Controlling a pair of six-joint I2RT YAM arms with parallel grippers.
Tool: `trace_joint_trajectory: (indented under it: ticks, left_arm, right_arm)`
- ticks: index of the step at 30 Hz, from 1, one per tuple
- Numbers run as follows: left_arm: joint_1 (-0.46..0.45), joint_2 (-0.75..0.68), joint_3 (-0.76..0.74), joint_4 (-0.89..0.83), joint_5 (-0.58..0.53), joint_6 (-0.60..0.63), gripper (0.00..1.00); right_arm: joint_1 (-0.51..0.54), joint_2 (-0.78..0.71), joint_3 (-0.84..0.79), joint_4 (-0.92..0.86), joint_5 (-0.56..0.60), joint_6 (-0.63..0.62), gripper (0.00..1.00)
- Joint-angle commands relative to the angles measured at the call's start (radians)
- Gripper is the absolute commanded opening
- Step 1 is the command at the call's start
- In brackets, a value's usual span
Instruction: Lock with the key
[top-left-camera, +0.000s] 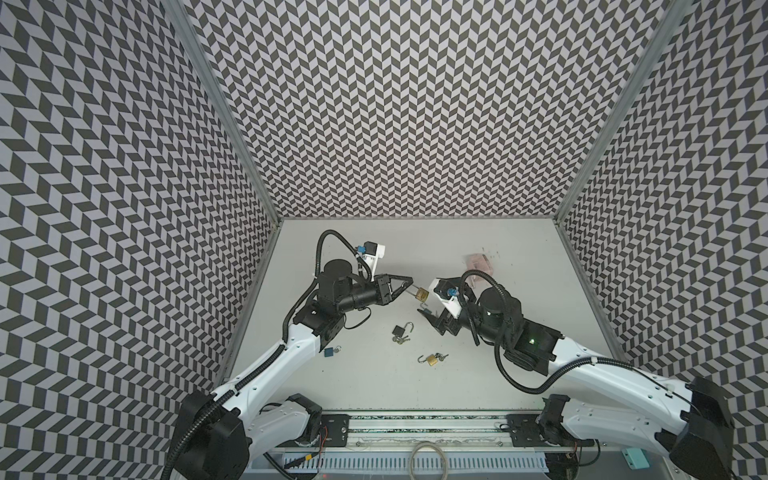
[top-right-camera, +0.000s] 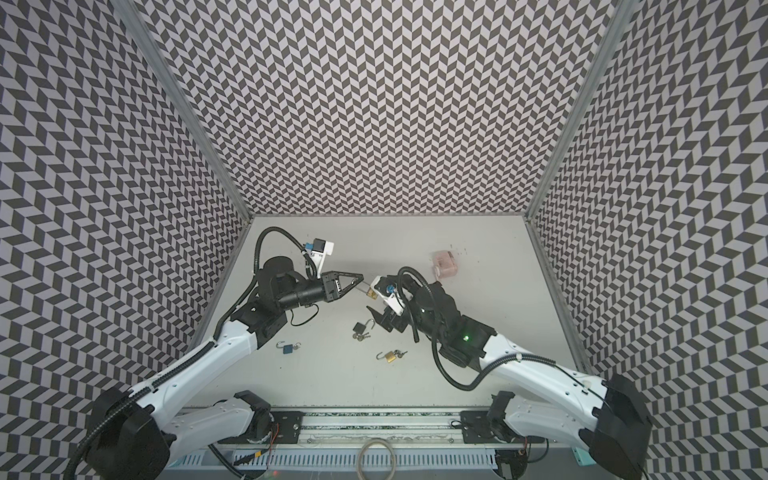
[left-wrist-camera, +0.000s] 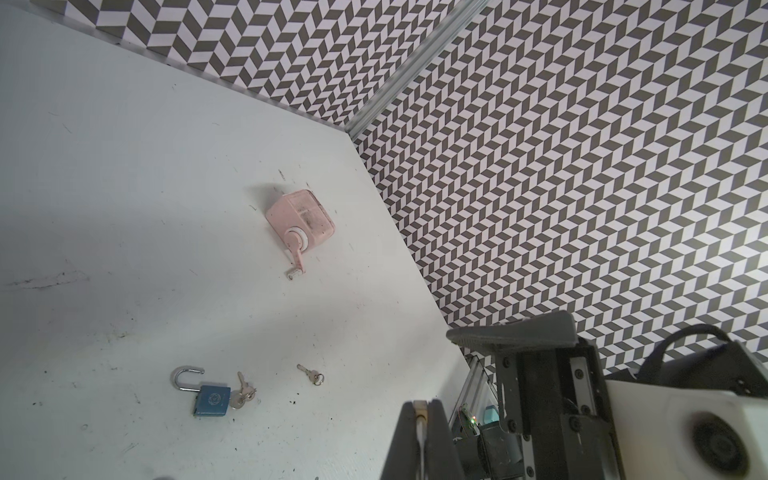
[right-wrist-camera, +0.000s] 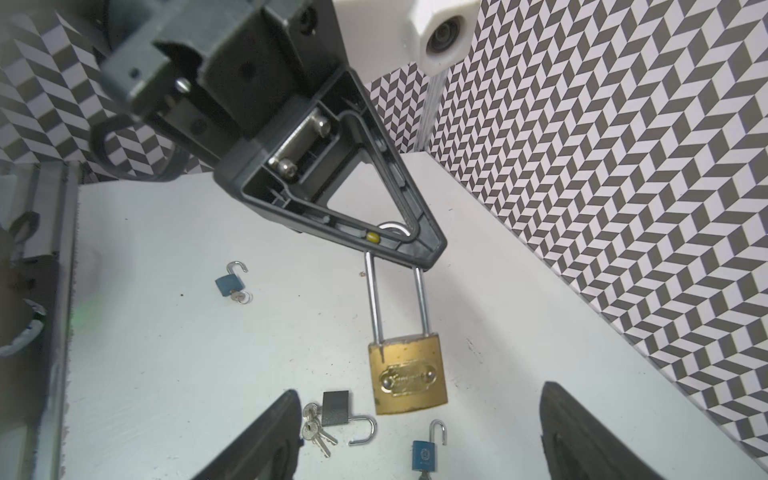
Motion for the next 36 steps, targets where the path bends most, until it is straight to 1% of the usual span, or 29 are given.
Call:
trace_joint_trajectory:
  ticks: [1, 8, 15, 18, 22, 24, 33, 36]
  left_arm:
    - [0.005, -0.012, -0.002, 0.069, 0.048, -0.021, 0.0]
    - [-0.001, -0.001, -0.004, 0.09, 0.055, -0.028, 0.0]
    - [-0.011, 0.007, -0.004, 0.108, 0.051, -0.037, 0.0]
    - [-0.013, 0.008, -0.002, 0.108, 0.053, -0.037, 0.0]
    - [-0.016, 0.004, 0.002, 0.109, 0.049, -0.037, 0.0]
    - [-0.019, 0.004, 0.001, 0.109, 0.049, -0.037, 0.0]
    - [-0.019, 0.003, 0.002, 0.11, 0.049, -0.025, 0.0]
    - [-0.019, 0.009, 0.007, 0.112, 0.054, -0.013, 0.0]
  right_arm:
    - [0.009, 0.029, 0.044, 0.057, -0.012, -0.063, 0.83]
    - [0.02, 0.075, 0.086, 0.034, -0.015, -0.05, 0.65]
    - [0.026, 0.106, 0.113, 0.021, 0.036, -0.036, 0.48]
    - [0.026, 0.11, 0.108, 0.024, 0.033, -0.027, 0.46]
    - [0.026, 0.115, 0.113, 0.024, 0.028, -0.02, 0.45]
    - [0.026, 0.116, 0.116, 0.021, 0.025, -0.016, 0.43]
    - [0.026, 0.107, 0.107, 0.02, 0.021, 0.004, 0.29]
    - [0.026, 0.101, 0.101, 0.018, 0.019, 0.013, 0.22]
